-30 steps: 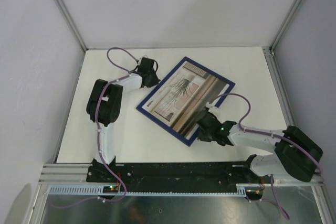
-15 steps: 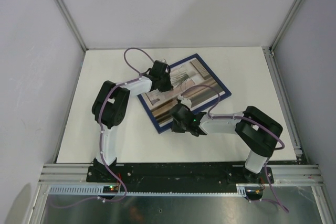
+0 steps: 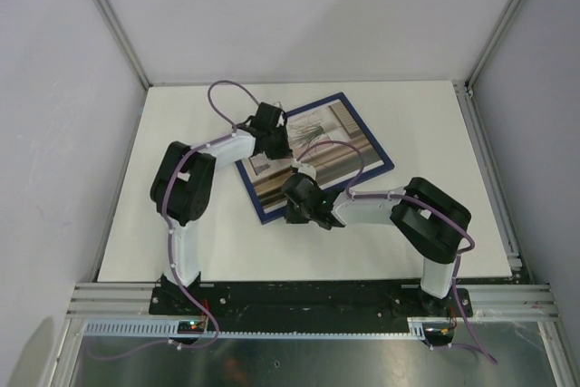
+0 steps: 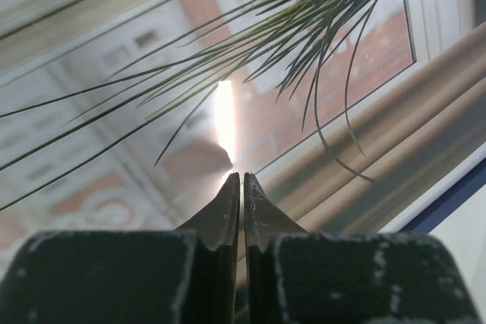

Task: Put the photo into the frame
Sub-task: Rotate the photo frame at the center of the board.

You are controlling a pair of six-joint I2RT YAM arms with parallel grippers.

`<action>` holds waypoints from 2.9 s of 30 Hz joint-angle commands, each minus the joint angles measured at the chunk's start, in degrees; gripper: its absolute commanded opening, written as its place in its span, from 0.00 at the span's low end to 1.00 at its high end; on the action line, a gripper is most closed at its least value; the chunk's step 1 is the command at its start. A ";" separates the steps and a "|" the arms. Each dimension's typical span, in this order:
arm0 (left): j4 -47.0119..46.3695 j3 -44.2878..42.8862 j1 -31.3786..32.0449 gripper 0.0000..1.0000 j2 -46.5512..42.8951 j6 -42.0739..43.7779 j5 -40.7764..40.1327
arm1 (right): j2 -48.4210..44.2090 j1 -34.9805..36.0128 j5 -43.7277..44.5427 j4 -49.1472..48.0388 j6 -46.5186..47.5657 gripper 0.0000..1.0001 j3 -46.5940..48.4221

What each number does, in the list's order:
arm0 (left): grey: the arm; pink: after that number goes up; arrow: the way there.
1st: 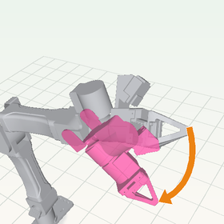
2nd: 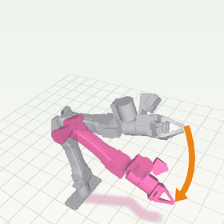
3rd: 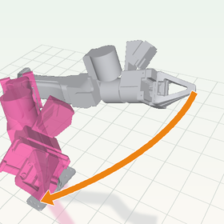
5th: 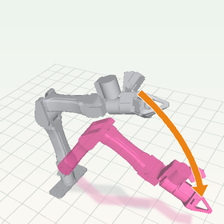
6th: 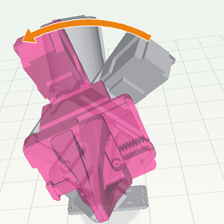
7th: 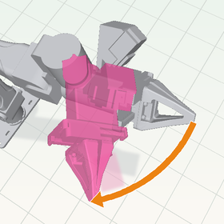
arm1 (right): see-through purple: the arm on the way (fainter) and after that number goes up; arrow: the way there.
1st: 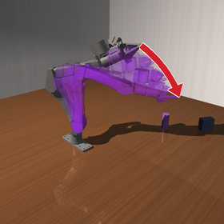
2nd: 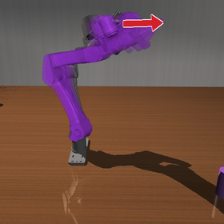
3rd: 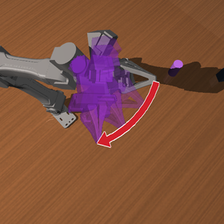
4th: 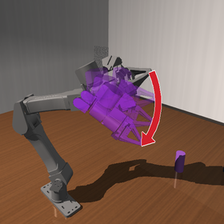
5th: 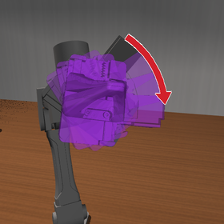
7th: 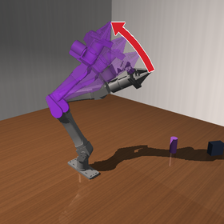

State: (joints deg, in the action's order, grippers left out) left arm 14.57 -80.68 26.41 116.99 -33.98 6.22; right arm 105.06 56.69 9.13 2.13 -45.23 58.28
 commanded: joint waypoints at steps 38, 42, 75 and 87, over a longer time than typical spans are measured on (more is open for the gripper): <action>9.28 40.55 -8.77 0.06 -48.14 -22.39 -21.11 | -19.02 -52.51 -9.18 6.19 16.20 0.00 -3.74; 7.93 39.02 -8.82 0.05 -43.01 -23.17 -19.90 | -13.44 -55.82 -11.31 3.25 16.21 0.00 -2.66; 4.42 20.56 -13.95 0.01 -14.94 -20.79 -14.00 | 1.36 -52.19 -14.21 7.32 13.84 0.00 2.68; 5.30 10.62 -14.04 0.04 -6.10 -14.36 -10.64 | -10.73 -46.33 -17.36 4.80 11.56 0.00 -10.78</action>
State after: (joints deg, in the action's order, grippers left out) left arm 20.34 -66.43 10.98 107.26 -50.85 -10.09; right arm 98.72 5.89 -1.93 4.49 -31.90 51.96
